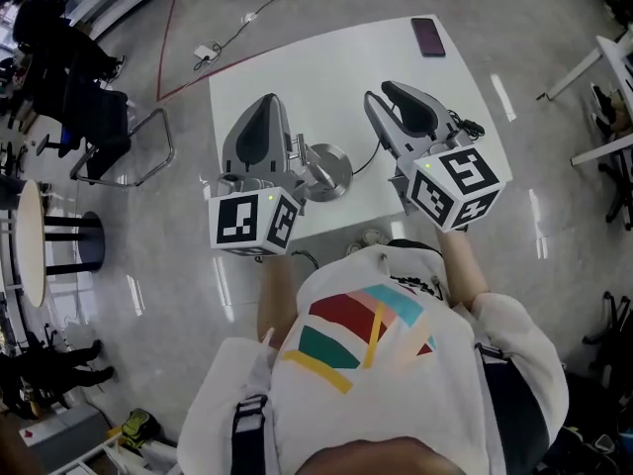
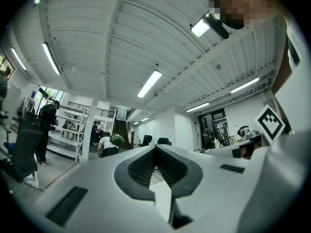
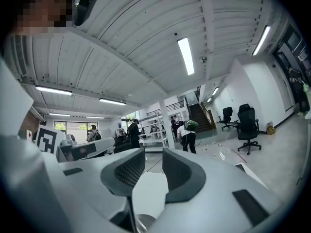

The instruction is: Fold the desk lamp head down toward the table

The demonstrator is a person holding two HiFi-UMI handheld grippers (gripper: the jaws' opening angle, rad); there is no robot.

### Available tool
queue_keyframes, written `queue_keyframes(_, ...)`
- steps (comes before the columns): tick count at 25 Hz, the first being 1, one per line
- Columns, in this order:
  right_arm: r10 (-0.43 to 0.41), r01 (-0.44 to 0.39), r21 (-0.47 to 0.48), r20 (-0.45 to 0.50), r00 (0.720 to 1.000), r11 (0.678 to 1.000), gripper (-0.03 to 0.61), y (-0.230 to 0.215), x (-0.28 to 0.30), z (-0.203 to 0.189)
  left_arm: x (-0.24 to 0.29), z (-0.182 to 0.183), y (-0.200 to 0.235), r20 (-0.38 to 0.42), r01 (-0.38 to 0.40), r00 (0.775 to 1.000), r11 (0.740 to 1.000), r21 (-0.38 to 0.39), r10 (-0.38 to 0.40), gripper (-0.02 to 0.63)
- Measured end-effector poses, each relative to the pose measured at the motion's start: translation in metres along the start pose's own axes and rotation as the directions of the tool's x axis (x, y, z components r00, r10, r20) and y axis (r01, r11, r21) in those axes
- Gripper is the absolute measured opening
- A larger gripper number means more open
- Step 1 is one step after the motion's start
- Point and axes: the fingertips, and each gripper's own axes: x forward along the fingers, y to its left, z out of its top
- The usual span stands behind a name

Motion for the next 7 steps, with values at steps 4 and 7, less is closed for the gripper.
queue_keyframes(4,0.014,-0.014,-0.018,-0.002,1.000,1.000,0.121,0.008,0.003,0.000,-0.005,-0.001,0.003,-0.003,-0.006,1.000,1.000,-0.009,0.006,0.044)
queue_keyframes(7,0.024,-0.024,-0.021,-0.005,1.000,0.999,0.121,0.014,0.003,0.000,-0.009,0.000,0.005,-0.002,-0.012,1.000,1.000,-0.011,0.012,0.044)
